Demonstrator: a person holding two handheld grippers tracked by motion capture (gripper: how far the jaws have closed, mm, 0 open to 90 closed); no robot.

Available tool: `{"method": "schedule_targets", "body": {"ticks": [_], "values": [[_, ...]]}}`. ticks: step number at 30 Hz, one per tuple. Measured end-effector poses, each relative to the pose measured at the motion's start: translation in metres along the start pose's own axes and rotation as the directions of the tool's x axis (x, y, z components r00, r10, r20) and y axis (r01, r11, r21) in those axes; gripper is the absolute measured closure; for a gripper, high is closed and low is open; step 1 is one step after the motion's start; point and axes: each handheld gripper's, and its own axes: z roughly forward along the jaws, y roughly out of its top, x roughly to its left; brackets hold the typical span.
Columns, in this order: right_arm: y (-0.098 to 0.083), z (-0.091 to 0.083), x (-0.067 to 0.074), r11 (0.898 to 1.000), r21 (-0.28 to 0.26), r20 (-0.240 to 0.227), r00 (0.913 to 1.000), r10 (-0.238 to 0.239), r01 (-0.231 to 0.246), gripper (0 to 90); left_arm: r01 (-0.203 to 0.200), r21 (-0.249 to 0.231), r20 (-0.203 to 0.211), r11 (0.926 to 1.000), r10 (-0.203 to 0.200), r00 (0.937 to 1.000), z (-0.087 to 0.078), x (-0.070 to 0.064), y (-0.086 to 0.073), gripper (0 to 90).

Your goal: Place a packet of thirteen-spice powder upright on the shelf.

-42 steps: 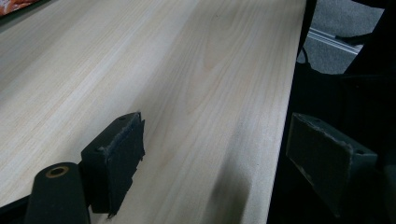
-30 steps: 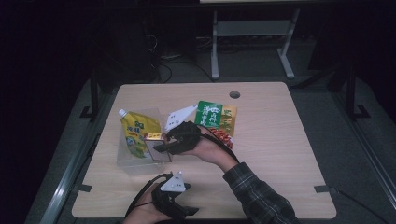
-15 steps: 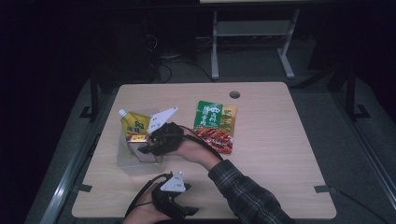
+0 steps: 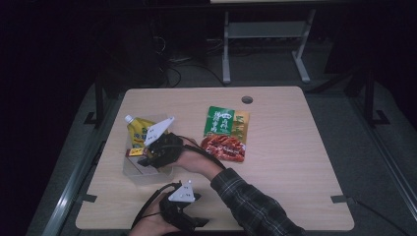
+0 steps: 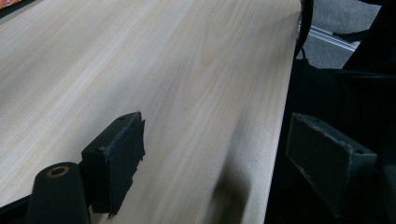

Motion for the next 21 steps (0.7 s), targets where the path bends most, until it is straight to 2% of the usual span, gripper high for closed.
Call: {"method": "schedule_targets", "body": {"ticks": [7,21], "values": [[-0.003,0.008,0.000,1.000,0.021,-0.008,1.0000,-0.001,0.001,66.1,-0.007,0.007,0.000,1.0000,0.007,1.0000,-0.001,0.001,0.000,18.6],[0.000,0.020,0.000,1.000,0.023,-0.018,0.9998,-0.009,0.010,65.5,-0.005,0.007,-0.001,1.0000,0.005,1.0000,-0.001,0.001,0.000,18.6]]}}
